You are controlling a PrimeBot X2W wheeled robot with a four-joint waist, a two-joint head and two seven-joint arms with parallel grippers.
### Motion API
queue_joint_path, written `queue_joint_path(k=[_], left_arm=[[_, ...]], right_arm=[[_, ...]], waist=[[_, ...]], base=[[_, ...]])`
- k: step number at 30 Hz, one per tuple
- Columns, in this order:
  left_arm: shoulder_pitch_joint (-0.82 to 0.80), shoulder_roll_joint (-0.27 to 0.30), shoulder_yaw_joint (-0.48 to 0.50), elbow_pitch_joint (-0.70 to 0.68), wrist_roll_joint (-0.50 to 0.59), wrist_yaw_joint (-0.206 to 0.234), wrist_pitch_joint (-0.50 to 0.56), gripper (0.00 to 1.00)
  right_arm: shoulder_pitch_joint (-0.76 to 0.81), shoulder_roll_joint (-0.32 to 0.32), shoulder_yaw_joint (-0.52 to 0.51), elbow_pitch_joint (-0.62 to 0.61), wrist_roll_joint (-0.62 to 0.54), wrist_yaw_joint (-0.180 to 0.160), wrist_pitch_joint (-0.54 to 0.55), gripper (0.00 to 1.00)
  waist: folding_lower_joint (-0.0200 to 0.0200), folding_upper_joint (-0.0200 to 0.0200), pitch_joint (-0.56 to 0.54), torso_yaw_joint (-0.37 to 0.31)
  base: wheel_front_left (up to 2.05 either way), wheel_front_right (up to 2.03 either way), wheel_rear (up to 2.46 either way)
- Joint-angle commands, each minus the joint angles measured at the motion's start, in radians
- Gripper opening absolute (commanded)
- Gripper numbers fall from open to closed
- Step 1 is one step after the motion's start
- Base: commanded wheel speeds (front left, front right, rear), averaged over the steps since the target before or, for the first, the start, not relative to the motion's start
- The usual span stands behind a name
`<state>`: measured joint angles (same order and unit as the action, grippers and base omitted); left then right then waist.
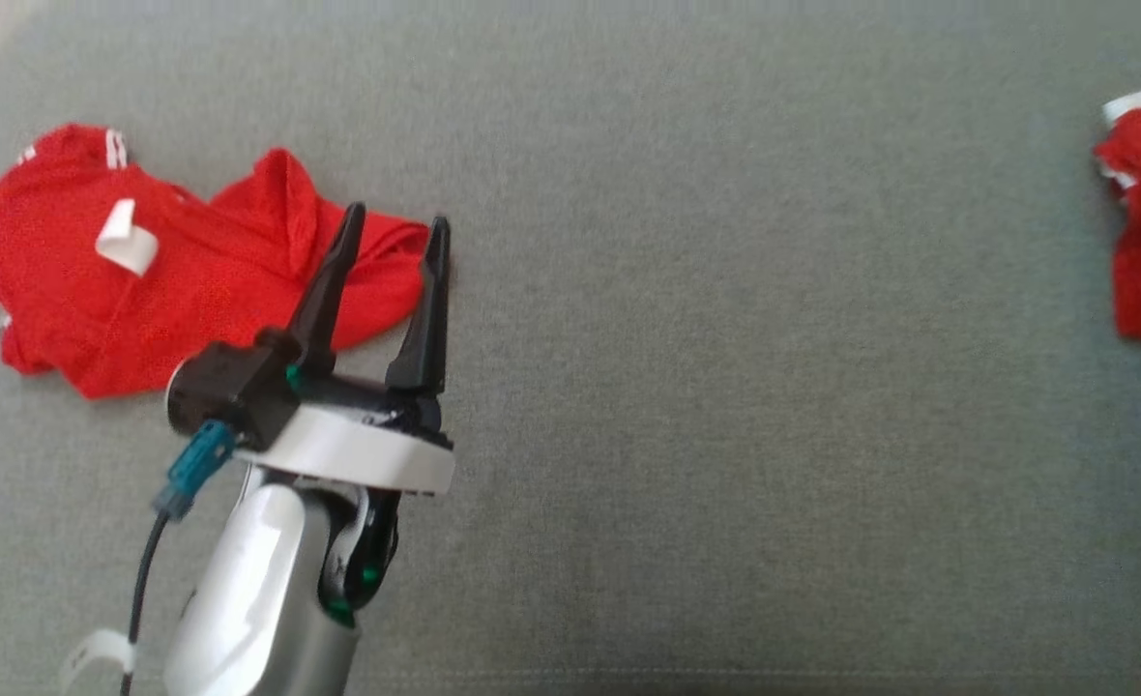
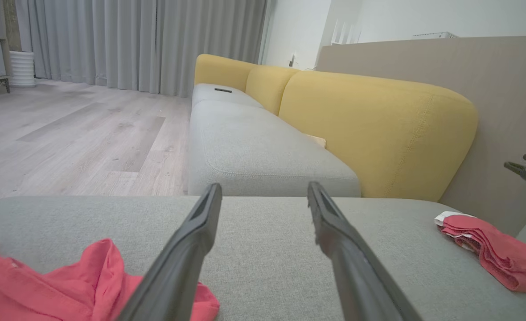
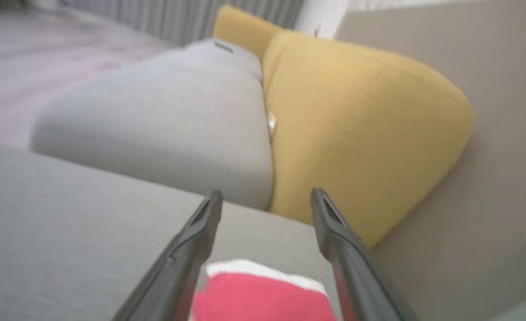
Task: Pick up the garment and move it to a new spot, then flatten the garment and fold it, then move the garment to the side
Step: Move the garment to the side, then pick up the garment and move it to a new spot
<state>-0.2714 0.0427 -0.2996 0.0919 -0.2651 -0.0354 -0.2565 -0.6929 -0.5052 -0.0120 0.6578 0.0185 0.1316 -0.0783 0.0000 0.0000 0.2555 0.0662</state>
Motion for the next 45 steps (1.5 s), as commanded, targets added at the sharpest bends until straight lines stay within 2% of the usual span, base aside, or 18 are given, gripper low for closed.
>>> queue_joint_path(k=[1, 5, 9, 18, 27, 45], left_arm=[[0.0, 0.008, 0.046, -0.038, 0.009, -0.002, -0.005, 1.0], [0.036, 0.008, 0.072, -0.046, 0.01, -0.002, -0.005, 1.0], [0.076, 0.008, 0.089, -0.047, 0.005, -0.003, -0.005, 1.0], [0.192, 0.008, 0.111, -0.05, 0.007, 0.001, -0.005, 1.0], [0.246, 0.008, 0.104, -0.055, -0.003, 0.009, -0.005, 1.0], [0.253, 0.008, 0.108, -0.061, -0.006, 0.006, -0.005, 1.0]], right_arm=[[0.039, 0.023, 0.022, -0.071, 0.034, -0.001, -0.026, 1.0], [0.126, 0.113, 0.093, -0.202, 0.133, -0.001, -0.07, 1.0], [0.234, 0.187, 0.119, -0.3, 0.198, -0.001, -0.106, 1.0], [0.454, 0.399, 0.088, -0.381, 0.185, -0.001, -0.167, 1.0], [0.574, 0.45, 0.068, -0.408, 0.162, -0.001, -0.182, 1.0], [0.621, 0.455, 0.084, -0.446, 0.165, -0.001, -0.183, 1.0]], waist=[[0.0, 0.0, -0.047, -0.014], [0.0, 0.0, -0.093, -0.026], [0.0, 0.0, -0.134, -0.03], [0.0, 0.0, -0.224, -0.047], [0.0, 0.0, -0.251, -0.053], [0.0, 0.0, -0.254, -0.051]], base=[[0.0, 0.0, 0.0], [0.0, 0.0, 0.0], [0.0, 0.0, 0.0], [0.0, 0.0, 0.0], [0.0, 0.0, 0.0], [0.0, 0.0, 0.0]])
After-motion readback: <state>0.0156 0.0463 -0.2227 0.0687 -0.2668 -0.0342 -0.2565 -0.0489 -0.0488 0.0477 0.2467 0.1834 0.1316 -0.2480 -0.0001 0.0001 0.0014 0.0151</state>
